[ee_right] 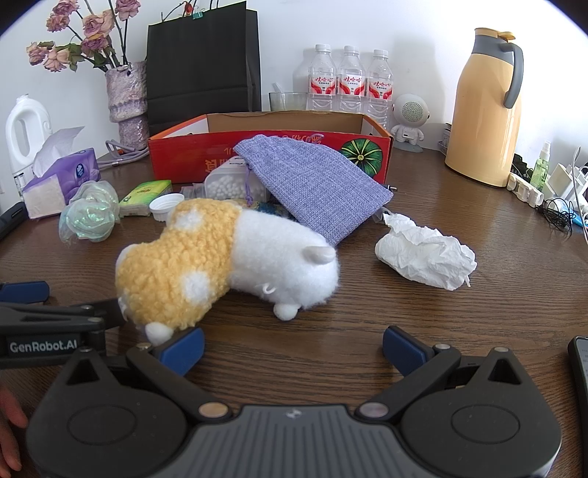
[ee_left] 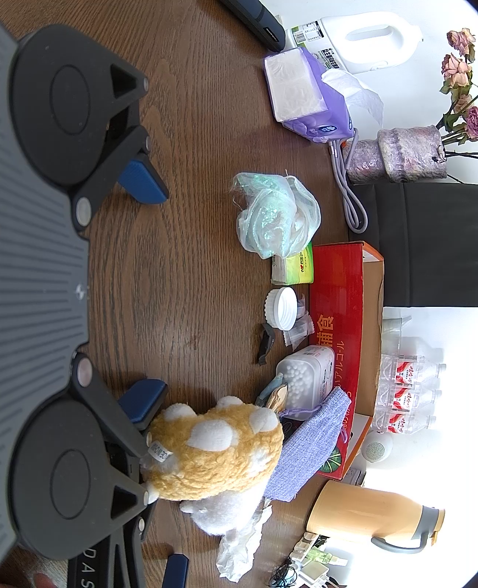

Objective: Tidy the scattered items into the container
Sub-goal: 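Move both tools toward the scattered items on the table, then grasp the plush toy with the right tool while the left tool grasps the green bag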

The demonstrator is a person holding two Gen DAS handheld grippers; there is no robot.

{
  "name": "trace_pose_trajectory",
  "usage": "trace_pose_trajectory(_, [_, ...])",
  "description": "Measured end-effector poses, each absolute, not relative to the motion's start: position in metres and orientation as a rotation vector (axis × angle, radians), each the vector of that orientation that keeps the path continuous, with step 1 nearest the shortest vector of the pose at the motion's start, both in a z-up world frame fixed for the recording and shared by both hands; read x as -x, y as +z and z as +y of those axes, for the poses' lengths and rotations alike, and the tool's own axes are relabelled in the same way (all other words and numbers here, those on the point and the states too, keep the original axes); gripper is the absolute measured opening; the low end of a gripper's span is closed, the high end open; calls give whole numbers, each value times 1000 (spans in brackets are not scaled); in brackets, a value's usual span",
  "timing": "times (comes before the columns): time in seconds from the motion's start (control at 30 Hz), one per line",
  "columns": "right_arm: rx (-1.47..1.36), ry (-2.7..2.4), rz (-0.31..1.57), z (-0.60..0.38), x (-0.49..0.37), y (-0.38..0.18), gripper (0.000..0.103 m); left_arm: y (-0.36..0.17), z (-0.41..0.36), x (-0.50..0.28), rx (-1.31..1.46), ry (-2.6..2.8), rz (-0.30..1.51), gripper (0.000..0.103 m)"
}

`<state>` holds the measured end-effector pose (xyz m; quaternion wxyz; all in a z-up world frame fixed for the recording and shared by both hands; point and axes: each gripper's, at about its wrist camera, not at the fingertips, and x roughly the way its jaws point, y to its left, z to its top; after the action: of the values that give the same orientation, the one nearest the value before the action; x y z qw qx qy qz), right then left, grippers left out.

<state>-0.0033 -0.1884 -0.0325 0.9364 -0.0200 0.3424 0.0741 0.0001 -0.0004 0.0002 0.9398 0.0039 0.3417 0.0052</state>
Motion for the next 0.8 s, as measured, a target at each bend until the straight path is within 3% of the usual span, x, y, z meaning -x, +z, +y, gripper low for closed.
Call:
trace_pose_trajectory(0.43, [101,295,659,-186,35,-15,102,35,35,4,40,-97,591,103])
trace_pose_trajectory(0.6, [182,392,593,-165,25,8,88,44,56,-55,-41,-59,564,103])
trace_pose_trajectory(0.7, [249,373,553,-168,8,22,87,40,63,-78,-42,-87,594,99])
trace_pose_trajectory(0.8, [341,430,555,-180,-10,35,87,33,68,-85,-19,-133,630,85])
